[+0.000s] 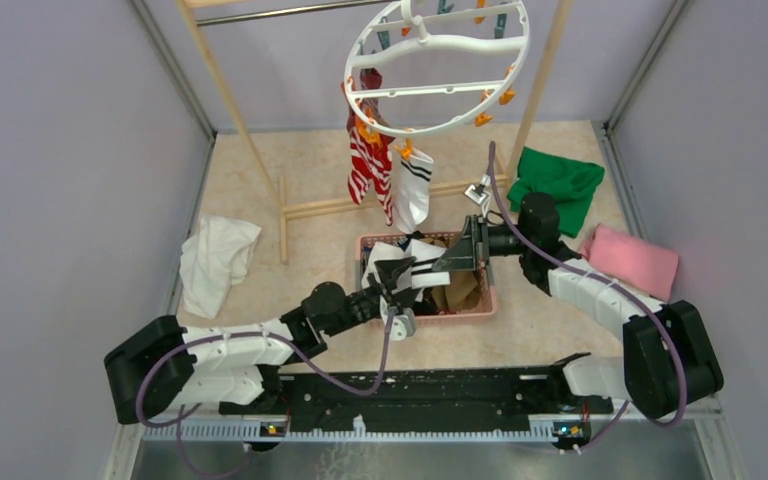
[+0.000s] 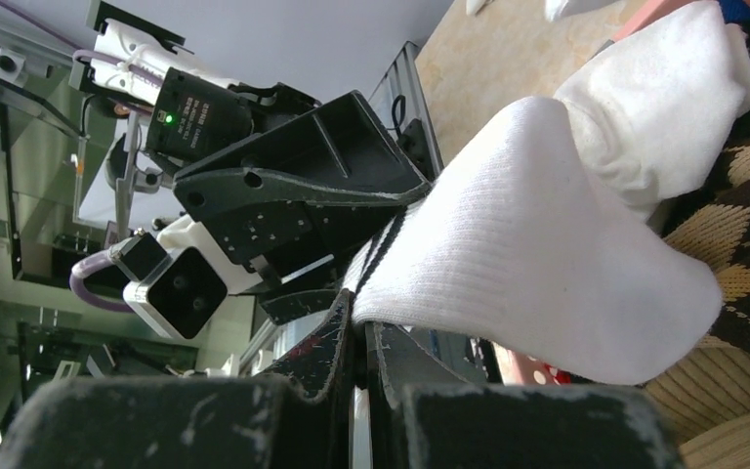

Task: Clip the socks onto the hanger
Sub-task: Pick up the sock from the bin.

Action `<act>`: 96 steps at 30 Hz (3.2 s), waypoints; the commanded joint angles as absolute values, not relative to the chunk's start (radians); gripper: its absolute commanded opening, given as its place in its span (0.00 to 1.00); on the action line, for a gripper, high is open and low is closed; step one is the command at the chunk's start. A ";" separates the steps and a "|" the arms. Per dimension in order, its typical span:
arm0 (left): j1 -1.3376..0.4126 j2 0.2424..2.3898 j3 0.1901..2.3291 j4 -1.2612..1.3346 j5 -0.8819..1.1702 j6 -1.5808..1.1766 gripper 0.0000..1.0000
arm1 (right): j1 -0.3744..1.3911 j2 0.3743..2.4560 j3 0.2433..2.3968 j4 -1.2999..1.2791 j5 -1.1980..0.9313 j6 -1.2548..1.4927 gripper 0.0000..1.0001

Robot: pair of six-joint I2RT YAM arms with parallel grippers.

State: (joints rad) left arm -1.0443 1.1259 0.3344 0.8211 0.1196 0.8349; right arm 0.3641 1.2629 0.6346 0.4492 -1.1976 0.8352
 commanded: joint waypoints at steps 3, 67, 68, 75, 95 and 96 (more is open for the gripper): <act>-1.051 1.139 0.376 0.940 0.056 0.862 0.54 | 0.360 1.267 0.635 0.514 -1.208 0.867 0.00; -0.874 1.205 0.560 0.782 0.460 -0.660 0.00 | 0.368 1.046 0.924 -0.547 -1.301 -0.817 0.30; -0.874 1.207 0.560 0.786 0.462 -0.661 0.00 | 0.368 1.045 0.922 -0.544 -1.310 -0.815 0.26; -0.873 1.208 0.556 0.792 0.456 -0.651 0.00 | 0.366 1.046 0.932 -0.516 -1.334 -0.730 0.00; -0.798 0.782 0.552 0.435 0.280 -0.290 0.99 | 0.010 0.969 0.881 -0.208 -1.445 -0.250 0.00; -0.794 0.783 0.586 0.399 0.276 -0.273 0.99 | 0.004 0.963 0.862 -0.160 -1.444 -0.206 0.00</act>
State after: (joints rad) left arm -0.8097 0.8028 0.4759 0.5312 0.3202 -0.3851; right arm 0.0654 1.0042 0.9085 -0.3702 -1.4067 -0.4068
